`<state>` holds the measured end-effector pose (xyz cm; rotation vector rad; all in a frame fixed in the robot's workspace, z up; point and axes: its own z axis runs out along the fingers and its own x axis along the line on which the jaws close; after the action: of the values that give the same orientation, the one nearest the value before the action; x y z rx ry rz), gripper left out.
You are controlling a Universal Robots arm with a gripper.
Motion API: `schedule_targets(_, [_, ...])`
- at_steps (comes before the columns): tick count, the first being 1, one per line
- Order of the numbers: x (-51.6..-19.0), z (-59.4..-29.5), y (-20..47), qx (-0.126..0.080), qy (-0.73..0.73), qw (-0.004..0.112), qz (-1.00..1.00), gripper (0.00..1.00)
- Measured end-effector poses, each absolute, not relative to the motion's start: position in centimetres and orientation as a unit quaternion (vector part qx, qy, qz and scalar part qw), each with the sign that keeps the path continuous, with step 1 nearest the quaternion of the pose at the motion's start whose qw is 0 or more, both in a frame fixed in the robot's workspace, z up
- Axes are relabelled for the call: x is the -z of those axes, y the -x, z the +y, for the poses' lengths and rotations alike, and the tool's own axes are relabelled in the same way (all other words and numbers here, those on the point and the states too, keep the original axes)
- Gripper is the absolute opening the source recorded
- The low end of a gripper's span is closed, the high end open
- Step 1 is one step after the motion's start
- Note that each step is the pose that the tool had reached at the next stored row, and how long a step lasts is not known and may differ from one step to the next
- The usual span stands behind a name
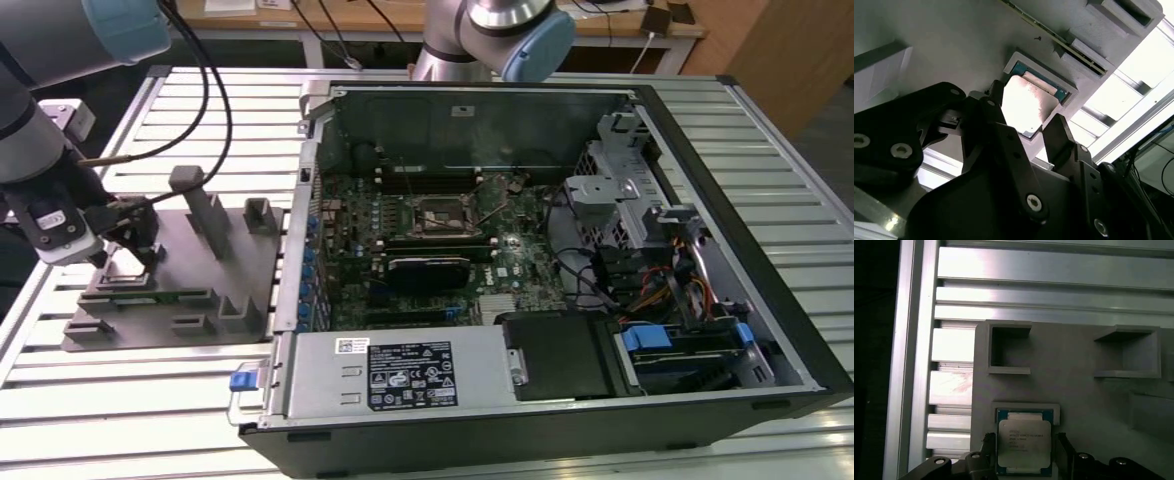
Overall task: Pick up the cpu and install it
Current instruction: 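Pick up the cpu and move it towards the insertion slot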
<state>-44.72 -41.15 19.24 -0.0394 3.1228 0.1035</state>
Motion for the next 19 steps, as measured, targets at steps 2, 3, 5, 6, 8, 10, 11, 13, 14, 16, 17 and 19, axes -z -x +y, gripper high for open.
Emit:
schedule_targets(2, [-19.19, -41.15, 44.72, -0.033, 0.013, 0.008, 0.999, 0.59])
schedule_targets(3, [-19.14, -41.15, 44.71, -0.033, 0.013, 0.008, 0.999, 0.59])
schedule_targets(5, [-19.08, -41.15, 44.65, -0.033, 0.013, 0.007, 0.999, 0.59])
schedule_targets(6, [-19.05, -41.15, 44.63, -0.033, 0.013, 0.007, 0.999, 0.59])
schedule_targets(8, [-18.97, -41.15, 44.62, -0.033, 0.013, 0.007, 0.999, 0.59])
schedule_targets(10, [-18.88, -41.15, 44.62, -0.033, 0.013, 0.006, 0.999, 0.59])
schedule_targets(11, [-18.86, -41.15, 44.62, -0.033, 0.013, 0.006, 0.999, 0.59])
schedule_targets(13, [-18.77, -41.15, 44.62, -0.033, 0.013, 0.005, 0.999, 0.59])
schedule_targets(14, [-18.71, -41.15, 44.62, -0.033, 0.012, 0.005, 0.999, 0.59])
schedule_targets(16, [-18.6, -41.15, 44.62, -0.033, 0.012, 0.004, 0.999, 0.59])
schedule_targets(17, [-18.55, -41.15, 44.62, -0.033, 0.012, 0.003, 0.999, 0.59])
schedule_targets(19, [-18.45, -41.15, 44.61, -0.033, 0.012, 0.002, 0.999, 0.59])
